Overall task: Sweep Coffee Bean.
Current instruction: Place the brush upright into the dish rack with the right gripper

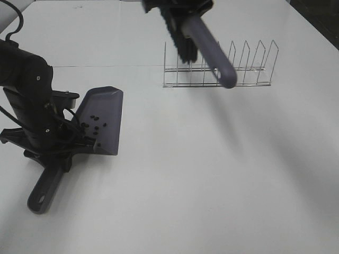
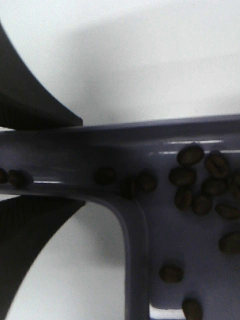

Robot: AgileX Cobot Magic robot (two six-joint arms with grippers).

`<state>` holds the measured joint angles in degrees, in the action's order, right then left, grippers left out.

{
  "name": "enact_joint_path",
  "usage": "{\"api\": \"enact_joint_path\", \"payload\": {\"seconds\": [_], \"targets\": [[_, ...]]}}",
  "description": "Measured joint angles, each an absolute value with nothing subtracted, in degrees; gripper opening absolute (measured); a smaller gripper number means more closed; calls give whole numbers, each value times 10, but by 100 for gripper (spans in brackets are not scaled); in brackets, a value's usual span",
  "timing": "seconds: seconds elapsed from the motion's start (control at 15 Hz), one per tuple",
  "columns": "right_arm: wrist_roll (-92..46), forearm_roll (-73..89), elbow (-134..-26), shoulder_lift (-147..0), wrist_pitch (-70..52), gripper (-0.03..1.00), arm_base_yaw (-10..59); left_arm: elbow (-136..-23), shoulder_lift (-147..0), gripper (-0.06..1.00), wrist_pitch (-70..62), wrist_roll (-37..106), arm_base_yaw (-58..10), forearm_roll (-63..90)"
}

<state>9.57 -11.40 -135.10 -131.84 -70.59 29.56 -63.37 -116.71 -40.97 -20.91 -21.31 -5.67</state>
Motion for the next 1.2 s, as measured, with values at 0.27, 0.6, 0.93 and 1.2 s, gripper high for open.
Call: {"api": "enact_joint_path", "payload": {"seconds": [0.27, 0.6, 0.93, 1.2], "targets": [[96, -103, -1208, -1215, -706, 30, 210, -634, -1167, 35, -410, -209, -213, -57], [96, -99, -1010, -1111, -709, 30, 150, -634, -1167, 35, -410, -209, -213, -57], [94, -96, -951, -1112, -707, 30, 151, -634, -1167, 35, -410, -209, -213, -57], [67, -97, -951, -1161, -706, 30, 151, -634, -1167, 35, -410, -209, -213, -57]]}}
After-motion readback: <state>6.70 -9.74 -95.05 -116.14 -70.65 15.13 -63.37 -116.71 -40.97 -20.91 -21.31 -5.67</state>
